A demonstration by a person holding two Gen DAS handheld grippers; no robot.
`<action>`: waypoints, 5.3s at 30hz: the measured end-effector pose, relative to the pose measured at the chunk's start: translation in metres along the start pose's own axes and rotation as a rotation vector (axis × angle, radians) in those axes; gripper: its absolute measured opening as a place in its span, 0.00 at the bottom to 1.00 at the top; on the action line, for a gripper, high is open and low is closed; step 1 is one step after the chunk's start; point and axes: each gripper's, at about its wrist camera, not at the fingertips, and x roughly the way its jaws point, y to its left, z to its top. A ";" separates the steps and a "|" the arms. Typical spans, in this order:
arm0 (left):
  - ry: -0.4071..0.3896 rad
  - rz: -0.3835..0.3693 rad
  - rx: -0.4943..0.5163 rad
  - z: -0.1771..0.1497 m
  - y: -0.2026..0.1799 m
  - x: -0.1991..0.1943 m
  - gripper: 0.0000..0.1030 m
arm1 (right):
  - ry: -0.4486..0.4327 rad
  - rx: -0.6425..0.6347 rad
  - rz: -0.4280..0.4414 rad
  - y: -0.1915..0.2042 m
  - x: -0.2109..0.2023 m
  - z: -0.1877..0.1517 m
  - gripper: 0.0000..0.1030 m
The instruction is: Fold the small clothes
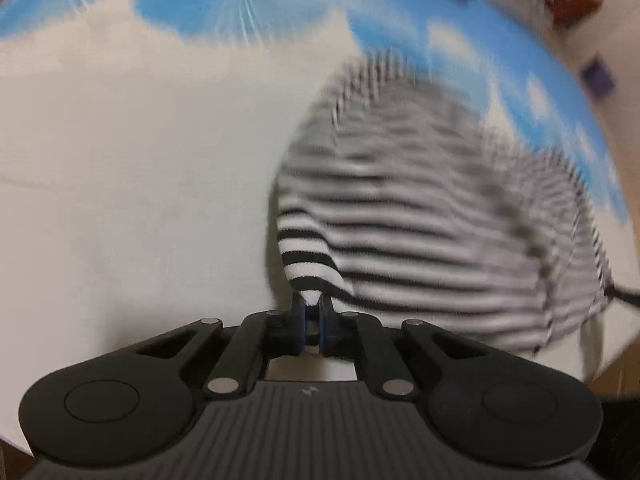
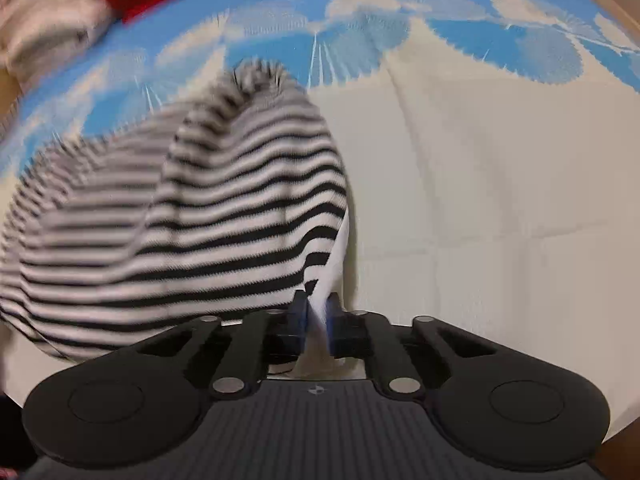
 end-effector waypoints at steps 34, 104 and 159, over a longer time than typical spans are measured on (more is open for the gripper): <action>-0.025 0.081 0.301 -0.010 -0.094 0.009 0.43 | -0.114 -0.159 -0.164 0.014 -0.017 -0.002 0.21; -0.490 0.123 0.358 -0.101 -0.155 -0.053 0.56 | -0.468 -0.117 -0.063 0.129 -0.067 -0.053 0.44; -0.164 0.025 -0.519 -0.065 0.003 0.023 0.33 | -0.436 0.015 -0.056 0.049 -0.093 -0.095 0.44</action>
